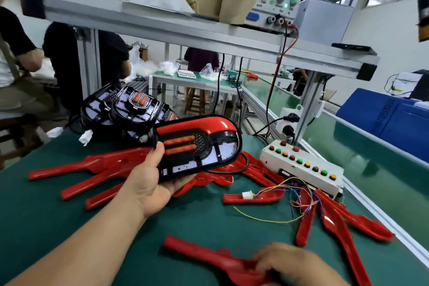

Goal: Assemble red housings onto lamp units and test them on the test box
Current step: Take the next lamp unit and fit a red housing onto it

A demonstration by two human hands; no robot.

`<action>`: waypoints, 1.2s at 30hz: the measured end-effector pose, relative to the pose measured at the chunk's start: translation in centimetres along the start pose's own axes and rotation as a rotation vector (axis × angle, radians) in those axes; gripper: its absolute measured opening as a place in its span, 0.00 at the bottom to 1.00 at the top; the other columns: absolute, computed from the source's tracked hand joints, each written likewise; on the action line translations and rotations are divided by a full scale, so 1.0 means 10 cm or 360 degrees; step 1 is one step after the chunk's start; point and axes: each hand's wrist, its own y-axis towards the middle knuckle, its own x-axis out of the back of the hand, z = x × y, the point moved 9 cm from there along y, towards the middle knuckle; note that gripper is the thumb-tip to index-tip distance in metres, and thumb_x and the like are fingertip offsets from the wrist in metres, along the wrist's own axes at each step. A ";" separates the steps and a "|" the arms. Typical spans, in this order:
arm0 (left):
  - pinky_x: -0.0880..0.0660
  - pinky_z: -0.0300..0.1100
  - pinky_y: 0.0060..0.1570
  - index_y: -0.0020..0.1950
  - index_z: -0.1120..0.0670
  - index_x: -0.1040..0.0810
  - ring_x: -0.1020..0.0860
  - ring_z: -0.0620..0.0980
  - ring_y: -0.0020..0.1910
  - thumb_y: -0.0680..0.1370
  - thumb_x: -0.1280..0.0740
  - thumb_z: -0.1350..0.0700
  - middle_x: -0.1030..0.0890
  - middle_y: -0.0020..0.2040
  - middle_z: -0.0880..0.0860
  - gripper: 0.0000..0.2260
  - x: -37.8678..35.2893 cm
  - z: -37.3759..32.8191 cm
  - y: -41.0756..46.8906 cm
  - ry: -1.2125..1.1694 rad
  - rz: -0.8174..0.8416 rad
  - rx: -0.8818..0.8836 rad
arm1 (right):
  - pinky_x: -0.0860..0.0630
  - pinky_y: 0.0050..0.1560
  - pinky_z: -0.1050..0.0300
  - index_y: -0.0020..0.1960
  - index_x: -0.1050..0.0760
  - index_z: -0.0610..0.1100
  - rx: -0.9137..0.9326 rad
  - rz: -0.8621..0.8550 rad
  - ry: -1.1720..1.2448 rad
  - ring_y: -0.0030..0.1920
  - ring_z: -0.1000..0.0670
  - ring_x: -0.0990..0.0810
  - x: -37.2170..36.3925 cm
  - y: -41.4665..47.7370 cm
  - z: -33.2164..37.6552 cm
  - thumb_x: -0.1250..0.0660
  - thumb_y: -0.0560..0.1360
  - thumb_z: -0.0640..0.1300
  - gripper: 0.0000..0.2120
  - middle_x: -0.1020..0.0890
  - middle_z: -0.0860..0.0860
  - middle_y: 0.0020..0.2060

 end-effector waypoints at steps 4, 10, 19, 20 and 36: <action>0.18 0.55 0.36 0.70 0.56 0.29 0.15 0.59 0.44 0.82 0.41 0.47 0.15 0.50 0.61 0.20 0.01 0.01 -0.01 0.0114 0.0011 -0.0023 | 0.27 0.45 0.64 0.45 0.20 0.55 0.0312 -0.0512 0.0313 0.39 0.58 0.21 0.54 -0.10 0.10 0.30 0.76 0.47 0.03 0.17 0.51 0.37; 0.18 0.55 0.38 0.69 0.54 0.27 0.16 0.60 0.49 0.81 0.40 0.46 0.17 0.58 0.61 0.20 0.01 0.02 0.00 0.0245 0.0034 -0.0040 | 0.25 0.29 0.63 0.41 0.21 0.39 0.0546 -0.0783 0.1542 0.28 0.52 0.23 1.19 0.38 0.24 0.35 0.72 0.46 0.10 0.21 0.45 0.27; 0.19 0.51 0.37 0.64 0.49 0.25 0.15 0.55 0.47 0.82 0.41 0.47 0.15 0.52 0.55 0.13 -0.01 0.01 0.06 0.0387 0.0132 -0.0132 | 0.26 0.27 0.64 0.35 0.19 0.43 0.0313 -0.0788 0.1600 0.27 0.53 0.24 1.06 0.86 -0.09 0.37 0.78 0.43 0.15 0.22 0.46 0.27; 0.19 0.51 0.37 0.63 0.49 0.25 0.15 0.55 0.48 0.82 0.42 0.47 0.15 0.53 0.55 0.12 -0.01 0.01 0.06 0.0417 0.0144 -0.0148 | 0.26 0.27 0.64 0.36 0.20 0.43 0.0289 -0.0800 0.1599 0.26 0.54 0.24 1.03 0.87 -0.12 0.38 0.80 0.43 0.15 0.22 0.46 0.27; 0.19 0.57 0.46 0.65 0.46 0.27 0.16 0.55 0.54 0.72 0.33 0.43 0.16 0.57 0.52 0.22 -0.14 0.03 0.00 0.0647 0.0197 -0.0328 | 0.22 0.39 0.54 0.49 0.29 0.53 -0.0011 -0.1444 0.0997 0.35 0.52 0.19 0.98 0.72 -0.33 0.28 0.73 0.53 0.11 0.20 0.50 0.40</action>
